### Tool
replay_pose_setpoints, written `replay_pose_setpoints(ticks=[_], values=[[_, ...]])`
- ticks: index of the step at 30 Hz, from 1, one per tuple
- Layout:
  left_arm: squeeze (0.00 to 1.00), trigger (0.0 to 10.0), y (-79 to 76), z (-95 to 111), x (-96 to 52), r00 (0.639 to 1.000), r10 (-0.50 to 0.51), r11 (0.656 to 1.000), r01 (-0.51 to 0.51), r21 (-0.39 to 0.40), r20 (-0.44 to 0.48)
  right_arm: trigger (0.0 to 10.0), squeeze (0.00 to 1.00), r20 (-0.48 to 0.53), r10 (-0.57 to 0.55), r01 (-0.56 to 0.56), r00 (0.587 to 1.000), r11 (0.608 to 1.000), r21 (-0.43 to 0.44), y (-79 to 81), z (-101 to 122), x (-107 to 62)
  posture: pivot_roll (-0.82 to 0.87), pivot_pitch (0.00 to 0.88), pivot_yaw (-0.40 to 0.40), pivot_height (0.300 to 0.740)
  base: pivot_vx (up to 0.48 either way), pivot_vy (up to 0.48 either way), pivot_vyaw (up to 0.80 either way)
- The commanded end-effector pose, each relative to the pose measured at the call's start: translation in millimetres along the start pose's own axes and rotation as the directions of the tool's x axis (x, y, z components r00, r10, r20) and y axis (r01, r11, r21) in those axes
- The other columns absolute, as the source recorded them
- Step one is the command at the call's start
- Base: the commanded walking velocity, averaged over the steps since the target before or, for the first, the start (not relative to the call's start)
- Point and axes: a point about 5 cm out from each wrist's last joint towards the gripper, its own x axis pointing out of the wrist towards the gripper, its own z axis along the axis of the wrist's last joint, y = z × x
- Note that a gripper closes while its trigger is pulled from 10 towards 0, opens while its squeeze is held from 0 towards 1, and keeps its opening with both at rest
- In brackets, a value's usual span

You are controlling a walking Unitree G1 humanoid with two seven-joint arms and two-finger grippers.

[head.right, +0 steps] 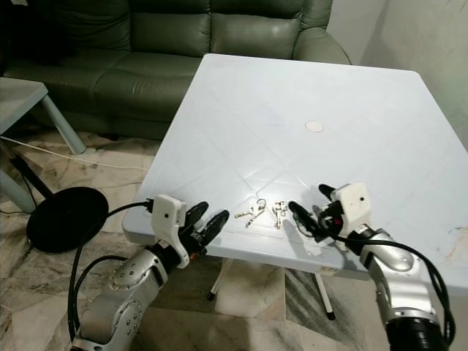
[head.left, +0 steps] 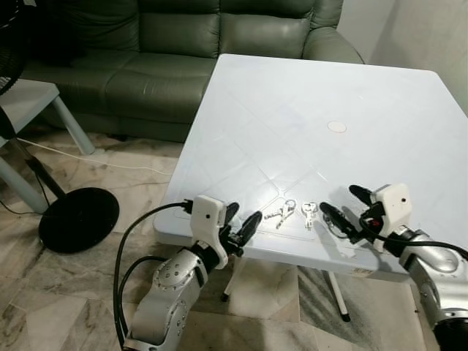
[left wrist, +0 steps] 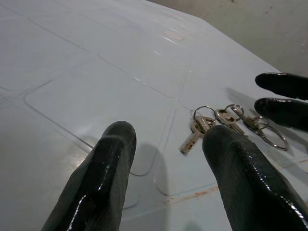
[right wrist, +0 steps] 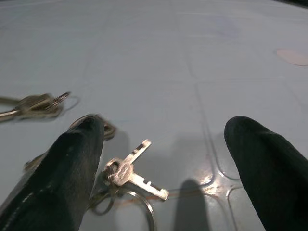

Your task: Hang keys on a hook

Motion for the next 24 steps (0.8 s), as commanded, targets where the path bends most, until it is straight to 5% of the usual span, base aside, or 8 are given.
replay_pose_setpoints(ticks=[1, 13, 14, 15, 17, 18, 19, 24], values=[[0.0, 10.0, -1.6, 2.8, -0.9, 1.0, -0.007, 1.0, 0.007, -0.004, 0.006, 10.0, 0.0, -0.046, 0.036, -0.036, 0.998, 0.999, -0.01, -1.5, -4.7, -3.7, 0.03, 0.192, -0.023, 0.74, 0.0, 0.0, 0.0], [0.0, 10.0, -0.8, 5.0, -0.8, 1.0, 0.001, 1.0, -0.001, -0.025, 0.014, 9.5, 0.0, -0.077, 0.097, -0.097, 0.992, 0.995, -0.002, -2.3, -7.7, -12.3, 0.03, 0.191, -0.022, 0.74, 0.0, 0.0, 0.0], [0.0, 10.0, -0.6, 5.3, -0.7, 1.0, 0.002, 1.0, -0.002, -0.028, 0.015, 7.0, 0.0, -0.079, 0.098, -0.099, 0.992, 0.995, -0.006, -1.7, -8.2, -12.3, 0.03, 0.191, -0.022, 0.74, 0.0, 0.0, 0.0], [0.0, 10.0, -0.3, 5.5, -0.6, 1.0, 0.003, 1.0, -0.003, -0.029, 0.015, 7.1, 0.0, -0.08, 0.094, -0.095, 0.992, 0.995, -0.016, -1.4, -8.6, -12.0, 0.03, 0.191, -0.021, 0.74, 0.0, 0.0, 0.0], [0.0, 10.0, 0.0, 5.9, -0.5, 1.0, 0.004, 1.0, -0.003, -0.031, 0.016, 3.4, 0.0, -0.078, 0.094, -0.096, 0.992, 0.995, -0.017, -0.3, -9.3, -11.4, 0.03, 0.191, -0.021, 0.74, 0.0, 0.0, 0.0], [0.0, 10.0, 0.1, 6.0, -0.5, 1.0, 0.004, 1.0, -0.003, -0.031, 0.016, 3.4, 0.0, -0.076, 0.095, -0.097, 0.993, 0.995, -0.016, 0.0, -9.2, -11.1, 0.03, 0.192, -0.021, 0.74, 0.0, 0.0, 0.0], [0.0, 10.0, 0.4, 6.2, -0.5, 1.0, 0.005, 0.999, -0.004, -0.032, 0.016, 0.1, 0.0, -0.069, 0.096, -0.097, 0.993, 0.995, -0.011, 0.3, -9.2, -10.7, 0.03, 0.192, -0.021, 0.74, 0.0, 0.0, 0.0], [0.0, 10.0, 0.6, 6.4, -0.2, 1.0, 0.006, 0.999, -0.005, -0.033, 0.016, 0.0, 0.0, -0.067, 0.094, -0.095, 0.993, 0.995, -0.006, 1.7, -8.8, -9.1, 0.03, 0.193, -0.02, 0.74, 0.0, 0.0, 0.0]])
